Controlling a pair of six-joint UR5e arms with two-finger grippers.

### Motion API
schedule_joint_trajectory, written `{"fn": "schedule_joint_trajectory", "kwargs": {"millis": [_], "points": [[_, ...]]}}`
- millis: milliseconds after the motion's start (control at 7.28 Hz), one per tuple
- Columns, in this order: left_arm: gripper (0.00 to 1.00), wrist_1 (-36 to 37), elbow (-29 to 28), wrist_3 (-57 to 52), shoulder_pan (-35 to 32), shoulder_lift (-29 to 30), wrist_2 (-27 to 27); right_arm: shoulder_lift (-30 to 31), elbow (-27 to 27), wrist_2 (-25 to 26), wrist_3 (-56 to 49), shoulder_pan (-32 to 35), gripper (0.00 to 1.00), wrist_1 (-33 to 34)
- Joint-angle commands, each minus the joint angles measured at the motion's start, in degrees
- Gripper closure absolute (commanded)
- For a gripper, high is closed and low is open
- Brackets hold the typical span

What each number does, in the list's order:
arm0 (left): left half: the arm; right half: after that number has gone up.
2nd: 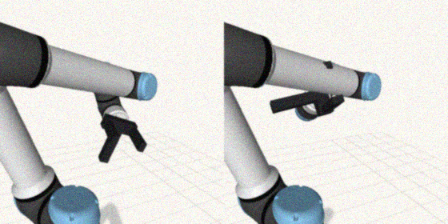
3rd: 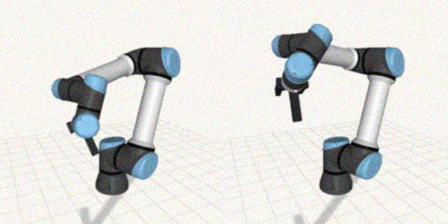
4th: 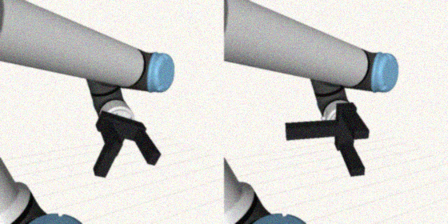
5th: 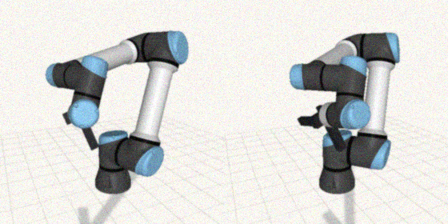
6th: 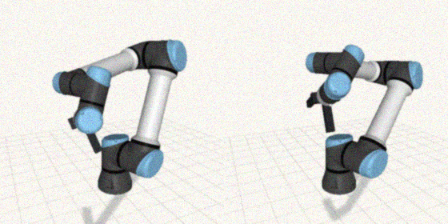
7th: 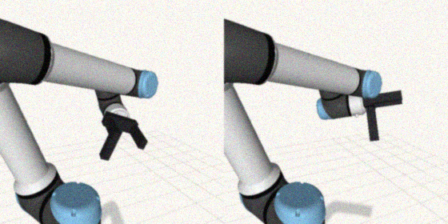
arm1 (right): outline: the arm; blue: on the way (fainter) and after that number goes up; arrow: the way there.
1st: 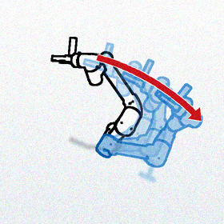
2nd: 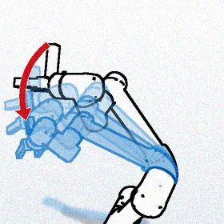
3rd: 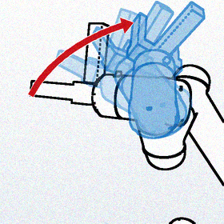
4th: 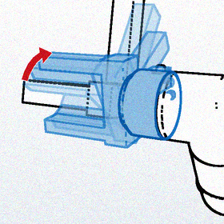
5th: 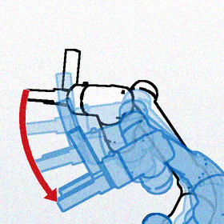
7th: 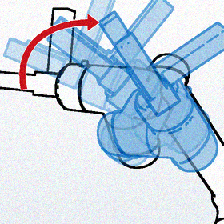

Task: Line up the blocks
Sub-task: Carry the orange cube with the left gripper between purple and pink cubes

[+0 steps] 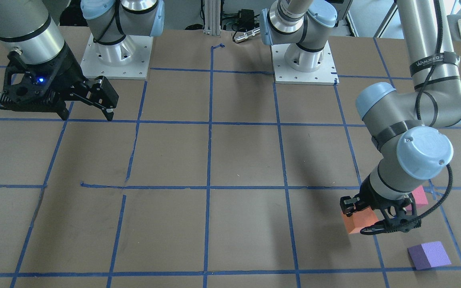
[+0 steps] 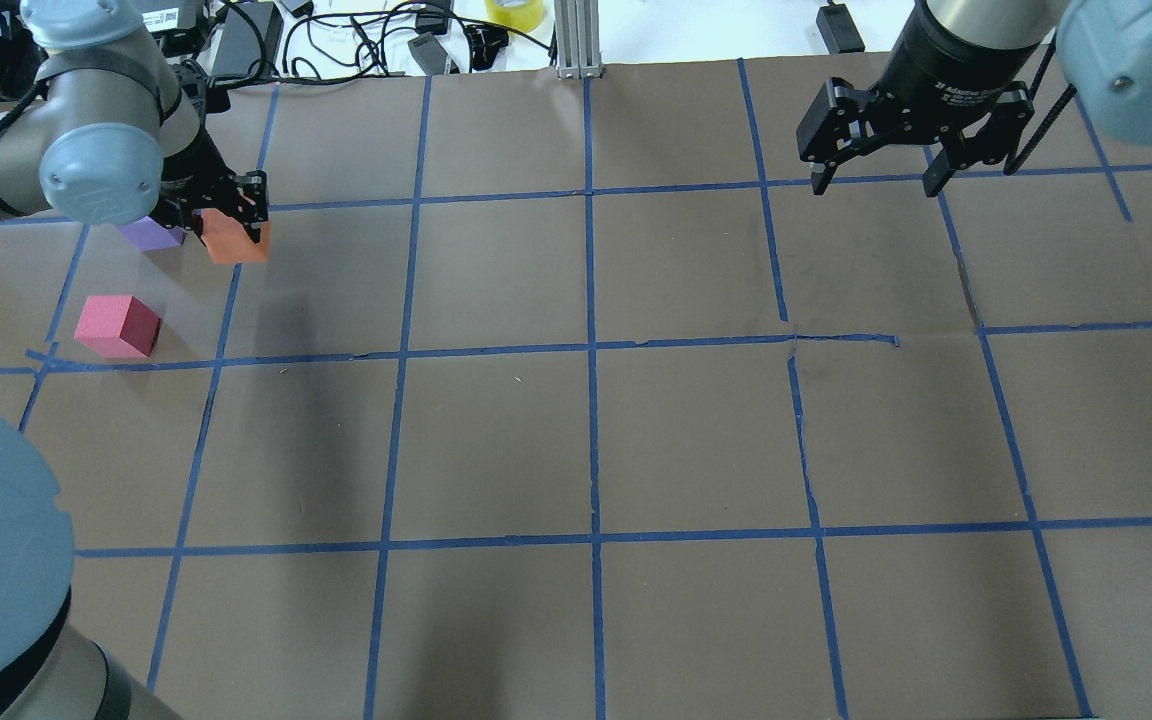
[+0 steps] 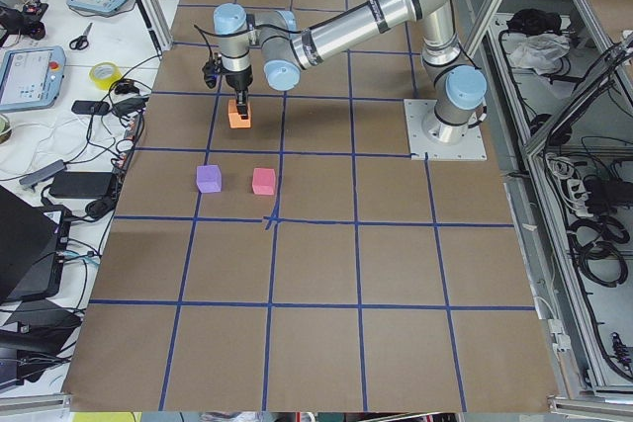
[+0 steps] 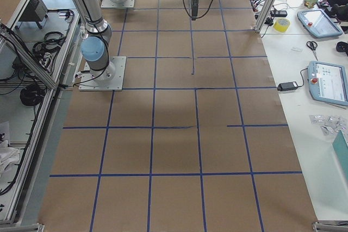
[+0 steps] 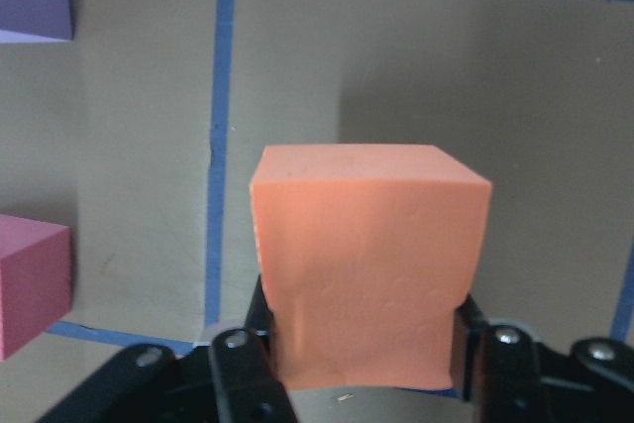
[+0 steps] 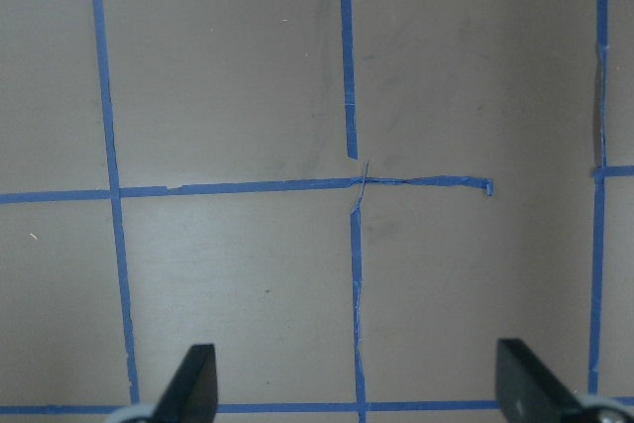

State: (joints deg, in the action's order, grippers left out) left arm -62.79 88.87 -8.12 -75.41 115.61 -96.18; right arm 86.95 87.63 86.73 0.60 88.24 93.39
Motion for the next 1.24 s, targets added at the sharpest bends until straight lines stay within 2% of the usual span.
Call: {"fn": "schedule_joint_trajectory", "kwargs": {"millis": [0,275,824,1099], "points": [[0.86,-0.2,0.2,-8.3,6.5,0.0,0.0,0.2,-0.2,0.4,0.0,-0.1,0.0,0.9],[0.86,0.1,-2.2,-16.0,9.4,1.5,0.5,0.4,0.0,0.4,0.0,0.0,0.0,1.4],[0.87,0.4,-7.7,-22.7,12.6,7.3,3.1,0.2,0.0,0.5,0.2,0.0,0.0,1.6],[0.87,0.5,-6.7,-23.4,14.1,8.1,4.1,0.2,0.0,0.4,0.1,0.0,0.0,1.6]]}}
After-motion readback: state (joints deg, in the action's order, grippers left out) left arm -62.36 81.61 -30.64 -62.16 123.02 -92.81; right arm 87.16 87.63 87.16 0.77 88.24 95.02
